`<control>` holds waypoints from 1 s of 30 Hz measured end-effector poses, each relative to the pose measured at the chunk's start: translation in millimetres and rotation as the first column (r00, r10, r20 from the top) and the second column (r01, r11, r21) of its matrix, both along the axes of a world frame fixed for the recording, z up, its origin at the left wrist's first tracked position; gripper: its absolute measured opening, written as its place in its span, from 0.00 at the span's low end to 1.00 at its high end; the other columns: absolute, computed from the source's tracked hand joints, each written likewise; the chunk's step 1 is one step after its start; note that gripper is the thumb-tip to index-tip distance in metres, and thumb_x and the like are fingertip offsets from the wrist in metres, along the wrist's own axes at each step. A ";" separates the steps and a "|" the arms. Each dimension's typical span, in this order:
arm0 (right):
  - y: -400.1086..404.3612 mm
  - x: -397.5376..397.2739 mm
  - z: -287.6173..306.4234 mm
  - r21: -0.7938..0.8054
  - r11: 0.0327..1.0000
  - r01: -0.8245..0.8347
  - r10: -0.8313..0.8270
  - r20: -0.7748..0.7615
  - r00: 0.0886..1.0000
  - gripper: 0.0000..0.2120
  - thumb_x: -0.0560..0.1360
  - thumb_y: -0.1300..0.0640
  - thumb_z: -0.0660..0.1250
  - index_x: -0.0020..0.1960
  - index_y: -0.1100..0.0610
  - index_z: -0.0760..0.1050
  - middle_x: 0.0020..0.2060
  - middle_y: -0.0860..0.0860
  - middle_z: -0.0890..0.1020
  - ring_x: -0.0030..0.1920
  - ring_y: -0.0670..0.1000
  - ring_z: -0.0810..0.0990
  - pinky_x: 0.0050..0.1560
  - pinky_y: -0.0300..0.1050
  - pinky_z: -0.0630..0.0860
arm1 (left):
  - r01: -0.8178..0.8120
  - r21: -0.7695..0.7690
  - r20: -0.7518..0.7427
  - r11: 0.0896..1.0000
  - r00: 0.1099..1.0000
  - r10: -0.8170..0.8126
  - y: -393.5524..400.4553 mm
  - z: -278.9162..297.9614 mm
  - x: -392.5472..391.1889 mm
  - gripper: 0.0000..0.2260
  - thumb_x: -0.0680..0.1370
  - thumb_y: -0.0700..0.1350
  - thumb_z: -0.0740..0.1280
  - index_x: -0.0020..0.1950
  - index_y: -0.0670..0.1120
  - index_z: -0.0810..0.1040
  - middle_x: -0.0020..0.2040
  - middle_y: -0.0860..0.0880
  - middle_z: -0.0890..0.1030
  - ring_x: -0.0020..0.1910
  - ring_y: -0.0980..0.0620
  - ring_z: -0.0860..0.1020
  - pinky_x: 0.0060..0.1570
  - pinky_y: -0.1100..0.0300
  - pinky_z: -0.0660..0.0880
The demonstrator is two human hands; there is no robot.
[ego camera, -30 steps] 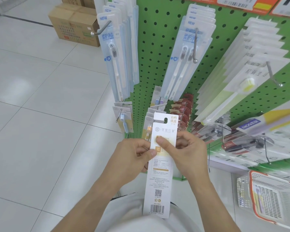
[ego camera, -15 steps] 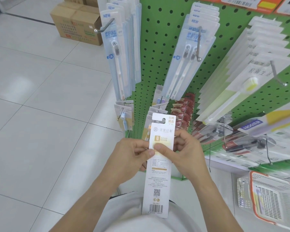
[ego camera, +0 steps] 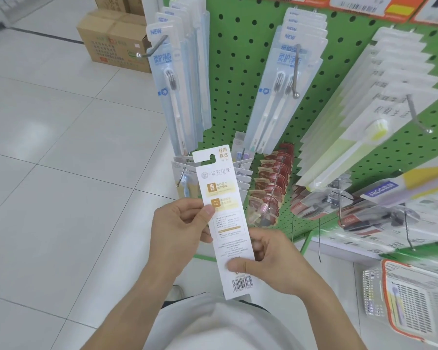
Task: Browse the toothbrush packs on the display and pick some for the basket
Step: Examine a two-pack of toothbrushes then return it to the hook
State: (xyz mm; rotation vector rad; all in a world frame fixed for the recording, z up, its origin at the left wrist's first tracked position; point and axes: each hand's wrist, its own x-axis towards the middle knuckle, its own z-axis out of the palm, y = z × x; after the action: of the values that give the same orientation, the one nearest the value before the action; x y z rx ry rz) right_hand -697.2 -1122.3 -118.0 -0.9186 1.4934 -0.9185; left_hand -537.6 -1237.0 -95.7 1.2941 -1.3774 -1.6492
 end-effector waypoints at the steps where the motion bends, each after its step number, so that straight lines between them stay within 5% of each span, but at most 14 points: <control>1: 0.3 -1.0 0.5 -0.001 1.000 -0.017 0.017 0.006 1.000 0.18 0.73 0.62 0.78 0.61 0.50 0.82 0.52 0.51 0.88 0.52 0.56 0.87 0.57 0.60 0.82 | -0.002 -0.005 0.005 1.000 1.000 0.002 0.5 -0.2 -0.4 0.02 0.77 0.38 0.72 0.48 0.43 0.84 0.38 0.47 0.87 0.28 0.48 0.80 0.27 0.60 0.77; 9: 0.8 -9.5 6.3 0.021 0.981 -0.191 0.192 -0.009 0.981 0.27 0.70 0.67 0.79 0.63 0.45 0.80 0.52 0.50 0.87 0.53 0.59 0.86 0.57 0.60 0.82 | -0.074 -0.126 0.006 0.989 0.997 0.076 4.9 8.6 -9.2 0.06 0.78 0.42 0.72 0.52 0.50 0.79 0.39 0.52 0.86 0.29 0.54 0.80 0.25 0.63 0.74; 16: 3.2 -6.2 15.2 0.001 0.962 -0.272 0.272 0.009 0.962 0.24 0.69 0.70 0.78 0.59 0.51 0.79 0.38 0.37 0.83 0.42 0.45 0.82 0.41 0.37 0.77 | -0.094 -0.134 -0.006 0.987 0.996 0.094 -0.5 6.9 -14.6 0.08 0.77 0.41 0.73 0.50 0.51 0.76 0.36 0.56 0.84 0.33 0.55 0.84 0.27 0.66 0.73; 20: -0.2 1.6 11.2 -0.101 0.993 0.058 -0.052 0.058 0.997 0.13 0.76 0.59 0.75 0.60 0.54 0.81 0.48 0.50 0.88 0.49 0.61 0.86 0.53 0.67 0.81 | -0.054 -0.164 -0.044 0.985 0.998 0.048 3.3 2.3 -19.4 0.06 0.79 0.41 0.71 0.52 0.49 0.76 0.39 0.54 0.85 0.36 0.55 0.84 0.32 0.66 0.75; 23: -4.9 1.8 10.9 -0.128 0.968 0.216 -0.204 0.100 0.974 0.11 0.78 0.56 0.72 0.60 0.55 0.80 0.47 0.57 0.88 0.47 0.66 0.86 0.47 0.71 0.80 | 0.045 -0.193 0.024 0.980 0.999 -0.041 7.2 -3.3 -21.9 0.08 0.82 0.42 0.67 0.55 0.55 0.75 0.43 0.56 0.85 0.39 0.55 0.84 0.34 0.62 0.76; 26: -6.5 1.0 12.4 -0.160 0.973 0.169 -0.172 -0.008 0.985 0.11 0.77 0.50 0.72 0.60 0.48 0.81 0.46 0.53 0.88 0.42 0.63 0.86 0.43 0.64 0.81 | 0.122 -0.304 0.127 0.945 0.988 -0.086 14.0 -8.1 -21.7 0.17 0.83 0.41 0.65 0.67 0.59 0.70 0.53 0.64 0.81 0.47 0.59 0.83 0.41 0.60 0.79; 30: -8.6 3.7 17.1 -0.220 0.972 0.080 -0.158 -0.364 0.918 0.10 0.80 0.54 0.69 0.59 0.45 0.80 0.43 0.45 0.85 0.32 0.44 0.80 0.34 0.36 0.72 | 0.270 -0.421 0.301 0.866 0.942 -0.147 21.4 -10.7 -20.2 0.24 0.83 0.50 0.63 0.78 0.56 0.63 0.71 0.60 0.68 0.64 0.64 0.73 0.59 0.58 0.77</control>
State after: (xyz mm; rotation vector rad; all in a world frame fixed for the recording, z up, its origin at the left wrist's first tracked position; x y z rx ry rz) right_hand -693.5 -1131.0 -100.9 -1.2163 1.8265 -1.0364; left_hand -557.7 -1215.6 -106.4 1.1300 -1.9881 -1.1957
